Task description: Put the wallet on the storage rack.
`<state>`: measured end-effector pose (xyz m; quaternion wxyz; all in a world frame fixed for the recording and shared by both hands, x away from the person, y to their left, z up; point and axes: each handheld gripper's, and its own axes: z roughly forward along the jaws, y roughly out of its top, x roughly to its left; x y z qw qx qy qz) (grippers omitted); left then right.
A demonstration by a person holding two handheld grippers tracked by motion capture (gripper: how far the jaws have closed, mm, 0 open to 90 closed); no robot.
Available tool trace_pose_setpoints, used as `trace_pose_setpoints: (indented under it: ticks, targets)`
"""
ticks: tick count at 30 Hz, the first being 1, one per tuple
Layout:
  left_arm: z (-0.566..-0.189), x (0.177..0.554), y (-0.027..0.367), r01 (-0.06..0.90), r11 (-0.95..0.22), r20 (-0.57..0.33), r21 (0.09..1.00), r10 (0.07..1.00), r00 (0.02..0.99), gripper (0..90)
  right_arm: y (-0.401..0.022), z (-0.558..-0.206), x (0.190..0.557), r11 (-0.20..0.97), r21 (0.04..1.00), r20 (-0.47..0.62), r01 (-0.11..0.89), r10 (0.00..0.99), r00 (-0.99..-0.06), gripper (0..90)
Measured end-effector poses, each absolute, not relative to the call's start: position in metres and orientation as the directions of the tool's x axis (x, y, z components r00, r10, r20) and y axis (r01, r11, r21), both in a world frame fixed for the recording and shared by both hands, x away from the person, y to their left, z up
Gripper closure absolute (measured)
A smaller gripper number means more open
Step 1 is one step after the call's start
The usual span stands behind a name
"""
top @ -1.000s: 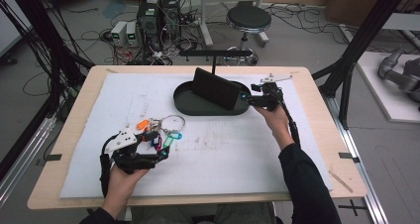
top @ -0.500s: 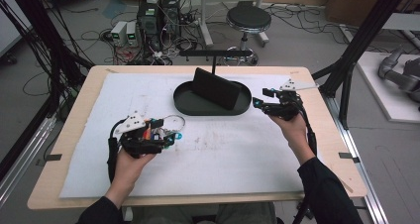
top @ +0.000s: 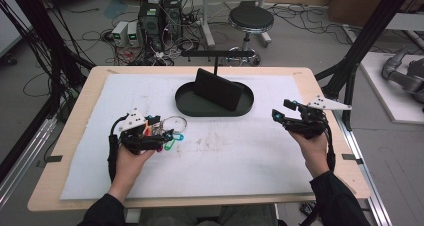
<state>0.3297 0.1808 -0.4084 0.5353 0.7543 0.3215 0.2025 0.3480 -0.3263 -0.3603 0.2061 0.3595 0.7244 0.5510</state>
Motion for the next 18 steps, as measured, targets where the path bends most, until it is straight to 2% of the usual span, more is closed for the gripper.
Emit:
trace_pose_setpoints:
  ticks: [8,18]
  targets:
    - [-0.406,0.327,0.196,0.259,-0.206,-0.029,0.944,0.729,0.684,26.2,-0.333,-0.374,0.330,0.124,0.956,0.077,0.267,0.771,-0.633,31.3]
    - [-0.407,0.328,0.194,0.253,-0.208,-0.020,0.945,0.734,0.679,26.1,-0.339,-0.381,0.327,0.138,0.952,0.061,0.273,0.789,-0.612,30.3]
